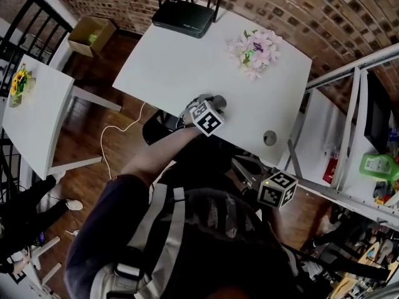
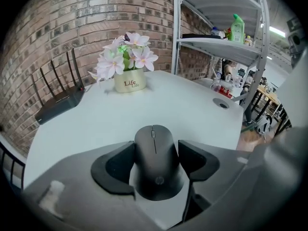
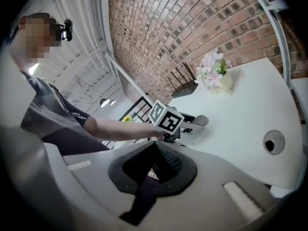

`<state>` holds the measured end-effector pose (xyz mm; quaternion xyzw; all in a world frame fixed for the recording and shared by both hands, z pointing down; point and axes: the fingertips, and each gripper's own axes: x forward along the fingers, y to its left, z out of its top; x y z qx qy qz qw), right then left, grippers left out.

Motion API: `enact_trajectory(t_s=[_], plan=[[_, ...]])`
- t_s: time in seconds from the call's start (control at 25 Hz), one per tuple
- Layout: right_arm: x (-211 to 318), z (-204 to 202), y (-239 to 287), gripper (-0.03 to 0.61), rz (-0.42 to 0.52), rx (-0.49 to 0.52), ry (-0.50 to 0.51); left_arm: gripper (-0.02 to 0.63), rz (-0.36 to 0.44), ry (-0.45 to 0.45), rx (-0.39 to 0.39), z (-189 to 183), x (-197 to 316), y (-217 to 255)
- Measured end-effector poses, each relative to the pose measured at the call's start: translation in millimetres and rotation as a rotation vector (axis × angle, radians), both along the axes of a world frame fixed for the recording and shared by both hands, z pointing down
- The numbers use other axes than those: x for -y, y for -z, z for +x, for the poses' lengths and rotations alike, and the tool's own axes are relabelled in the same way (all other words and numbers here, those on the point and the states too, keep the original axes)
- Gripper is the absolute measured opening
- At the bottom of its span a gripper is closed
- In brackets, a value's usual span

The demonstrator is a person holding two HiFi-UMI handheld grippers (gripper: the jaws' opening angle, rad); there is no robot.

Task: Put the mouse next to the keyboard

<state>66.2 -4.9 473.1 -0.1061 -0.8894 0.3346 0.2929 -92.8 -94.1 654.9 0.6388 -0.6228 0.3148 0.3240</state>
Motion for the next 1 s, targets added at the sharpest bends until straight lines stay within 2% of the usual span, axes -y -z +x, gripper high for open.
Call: enact_trajectory(t_s=[0.12, 0.36, 0.52, 0.68, 0.8, 1.0], plan=[[3, 9, 2, 0.003, 0.005, 0.021, 0.032, 0.296, -0.012, 0.036, 0.006, -6, -5, -1], [19, 40, 0, 0.003, -0.039, 0.051, 0.013, 0.297, -0.049, 0.106, 0.029, -21, -15, -3], [14, 53, -4, 0.003, -0.062, 0.062, 0.041, 0.301, -0.062, 0.121, 0.066, -26, -16, -3], [12, 58, -6, 0.003, -0.073, 0.065, 0.071, 0.312, -0.044, 0.137, 0.105, -29, -17, 0], [13, 60, -5, 0.003, -0.074, 0.059, 0.082, 0.310, -0.034, 0.177, 0.079, -31, -20, 0], [8, 54, -5, 0.003, -0.061, 0.045, 0.107, 0.278, -0.011, 0.143, 0.083, -31, -20, 1]])
